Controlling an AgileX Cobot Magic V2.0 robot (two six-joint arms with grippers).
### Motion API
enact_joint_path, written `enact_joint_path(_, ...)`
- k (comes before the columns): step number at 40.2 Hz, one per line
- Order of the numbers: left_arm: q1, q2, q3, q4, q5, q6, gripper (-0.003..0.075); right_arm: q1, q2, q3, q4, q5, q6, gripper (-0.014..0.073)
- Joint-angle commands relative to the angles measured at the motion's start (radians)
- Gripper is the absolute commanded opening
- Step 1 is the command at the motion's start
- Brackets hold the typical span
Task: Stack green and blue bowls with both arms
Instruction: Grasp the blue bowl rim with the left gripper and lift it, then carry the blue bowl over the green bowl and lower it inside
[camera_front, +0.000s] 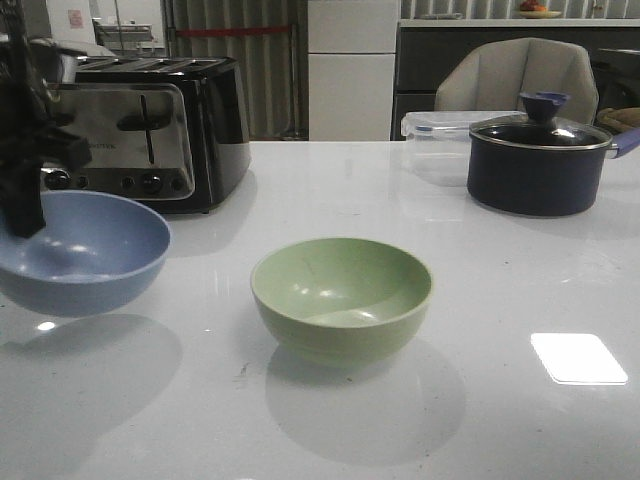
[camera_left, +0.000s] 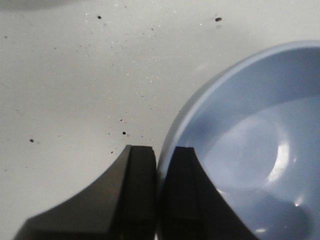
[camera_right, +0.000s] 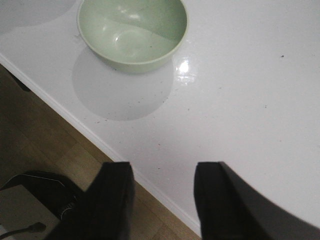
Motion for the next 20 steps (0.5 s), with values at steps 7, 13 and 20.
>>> enact_joint_path(7, 0.001, -0.17, -0.109, -0.095, 0.041, 0.04, 0.0098, -0.006, -0.004, -0.026, -0.009, -0.061, 0.0, 0.0411)
enact_joint_path(13, -0.003, -0.186, -0.164, -0.34, 0.084, 0.173, 0.0098, -0.006, -0.004, -0.026, -0.009, -0.061, 0.0, 0.0411)
enact_joint_path(20, -0.075, -0.186, -0.174, -0.447, 0.002, 0.266, 0.0098, -0.006, -0.004, -0.026, -0.009, -0.061, 0.0, 0.0411)
